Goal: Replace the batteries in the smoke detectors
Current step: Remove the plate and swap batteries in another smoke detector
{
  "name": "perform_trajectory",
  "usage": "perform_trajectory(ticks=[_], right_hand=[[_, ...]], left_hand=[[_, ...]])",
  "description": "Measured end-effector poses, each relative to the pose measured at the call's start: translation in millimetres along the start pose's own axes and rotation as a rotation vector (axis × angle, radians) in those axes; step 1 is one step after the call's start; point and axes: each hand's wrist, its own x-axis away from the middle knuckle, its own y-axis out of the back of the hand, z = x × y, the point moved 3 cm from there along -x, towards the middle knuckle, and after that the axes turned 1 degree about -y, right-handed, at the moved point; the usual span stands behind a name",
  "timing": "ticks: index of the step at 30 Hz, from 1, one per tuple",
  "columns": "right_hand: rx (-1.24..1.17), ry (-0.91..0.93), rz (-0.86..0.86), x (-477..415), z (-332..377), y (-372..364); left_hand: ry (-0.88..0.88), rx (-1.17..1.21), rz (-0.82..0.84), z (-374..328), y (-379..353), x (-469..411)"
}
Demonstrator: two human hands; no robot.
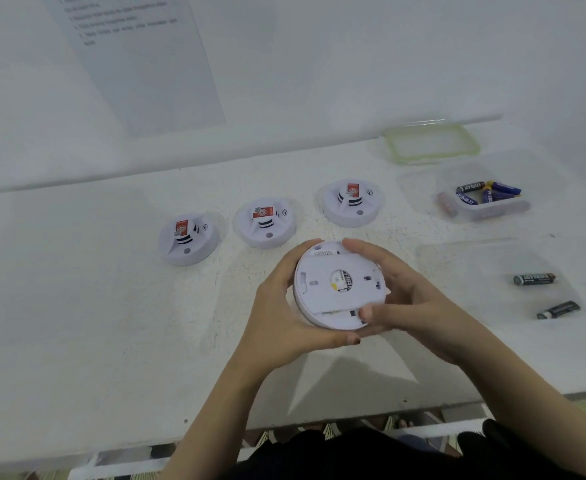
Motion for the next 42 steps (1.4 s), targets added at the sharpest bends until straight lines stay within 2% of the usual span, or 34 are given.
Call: perform_trajectory(ticks=[5,10,14,24,31,39,42], right_hand=[[0.14,-0.004,0.116,-3,10,-7],[0.189,-0.005,0.113,-8,10,-9],[0.174,0.027,0.082,-10,3,-13],[0.219,0.019,0.151,-13,7,-18],[0.275,-0.023,0.195,-13,15,-19],[0.278,-0.124,0.295,-11,15,-15],[0.354,-0.092,0.337,-13,18,-17]], left_hand=[[-0.003,0.014,0.058,-1,6,1],[0.041,0.047,0.13,2,4,7],[0.036,-0.035,0.183,6,1,9],[-0.007,-0.208,0.061,0,5,13],[-0.008,-0.202,0.069,-6,6,16],[-0.042,-0.243,0.159,-6,10,16],[-0.058,-0.242,0.164,-7,15,16]])
